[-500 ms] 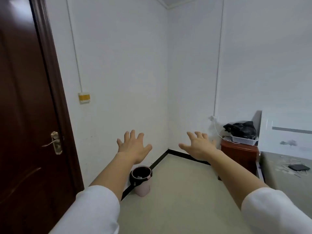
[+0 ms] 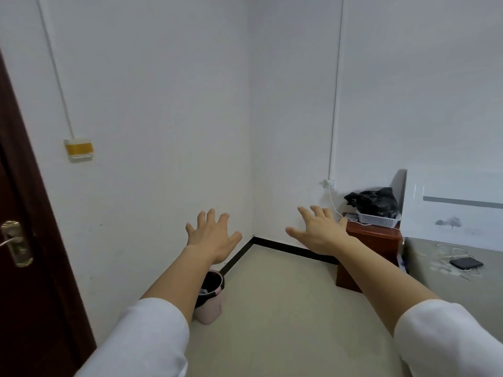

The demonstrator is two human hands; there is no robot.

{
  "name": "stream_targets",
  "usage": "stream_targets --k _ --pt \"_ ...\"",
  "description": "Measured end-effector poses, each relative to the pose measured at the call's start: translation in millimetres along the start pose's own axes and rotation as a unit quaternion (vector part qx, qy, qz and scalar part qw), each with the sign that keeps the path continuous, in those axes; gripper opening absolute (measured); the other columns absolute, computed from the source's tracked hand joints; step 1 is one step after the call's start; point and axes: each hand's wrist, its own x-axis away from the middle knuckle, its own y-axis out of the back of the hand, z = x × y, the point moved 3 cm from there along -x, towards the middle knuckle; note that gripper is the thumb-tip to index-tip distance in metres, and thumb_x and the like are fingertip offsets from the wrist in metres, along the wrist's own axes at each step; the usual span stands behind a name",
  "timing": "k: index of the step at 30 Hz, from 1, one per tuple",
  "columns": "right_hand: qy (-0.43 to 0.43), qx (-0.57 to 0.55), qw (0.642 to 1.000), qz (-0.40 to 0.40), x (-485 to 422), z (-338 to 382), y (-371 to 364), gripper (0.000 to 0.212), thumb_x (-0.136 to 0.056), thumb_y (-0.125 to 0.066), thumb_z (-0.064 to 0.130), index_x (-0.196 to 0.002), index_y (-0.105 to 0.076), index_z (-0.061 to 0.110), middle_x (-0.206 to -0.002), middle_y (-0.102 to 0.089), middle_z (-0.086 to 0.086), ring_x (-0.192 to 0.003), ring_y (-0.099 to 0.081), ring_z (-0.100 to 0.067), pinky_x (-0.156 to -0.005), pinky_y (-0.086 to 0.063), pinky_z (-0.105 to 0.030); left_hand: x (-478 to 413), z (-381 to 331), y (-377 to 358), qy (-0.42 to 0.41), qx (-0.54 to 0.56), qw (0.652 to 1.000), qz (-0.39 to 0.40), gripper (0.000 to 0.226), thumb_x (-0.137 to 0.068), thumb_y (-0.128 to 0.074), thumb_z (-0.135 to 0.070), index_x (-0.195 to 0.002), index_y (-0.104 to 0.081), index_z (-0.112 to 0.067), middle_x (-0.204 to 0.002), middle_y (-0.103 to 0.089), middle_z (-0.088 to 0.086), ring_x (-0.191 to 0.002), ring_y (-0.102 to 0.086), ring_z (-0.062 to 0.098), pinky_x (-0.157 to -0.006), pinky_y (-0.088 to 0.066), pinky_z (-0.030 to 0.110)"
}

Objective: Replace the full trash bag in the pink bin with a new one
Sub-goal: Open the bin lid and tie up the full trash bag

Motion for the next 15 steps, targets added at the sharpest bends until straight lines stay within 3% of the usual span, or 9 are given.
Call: stream_targets --k 8,15 --pt "-0.011 0.043 0.999 0.011 -147.7 -72.1 -13.0 0.071 -0.089 -0.031 0.062 -0.148 -0.012 0.028 -0.159 -0.013 -0.007 -0.145 -0.008 -0.029 -0.111 -0.014 -0.058 -141.9 -59.8 -51.6 -0.010 0.029 0.999 0.011 0.062 -0.092 -0.031 -0.048 -0.147 -0.021 -0.022 -0.158 -0.012 0.010 -0.145 -0.004 0.031 -0.112 -0.012 0.054" --pt "0.022 0.028 0.999 0.031 -267.8 -81.3 -63.4 0.071 -0.088 -0.035 0.060 -0.147 -0.015 0.026 -0.157 -0.017 -0.005 -0.144 -0.012 -0.027 -0.111 -0.015 -0.057 -254.8 -62.4 -99.7 0.009 0.021 1.000 0.013 0.062 -0.093 -0.027 -0.053 -0.147 -0.023 -0.022 -0.157 -0.015 0.010 -0.143 -0.009 0.034 -0.113 -0.015 0.052"
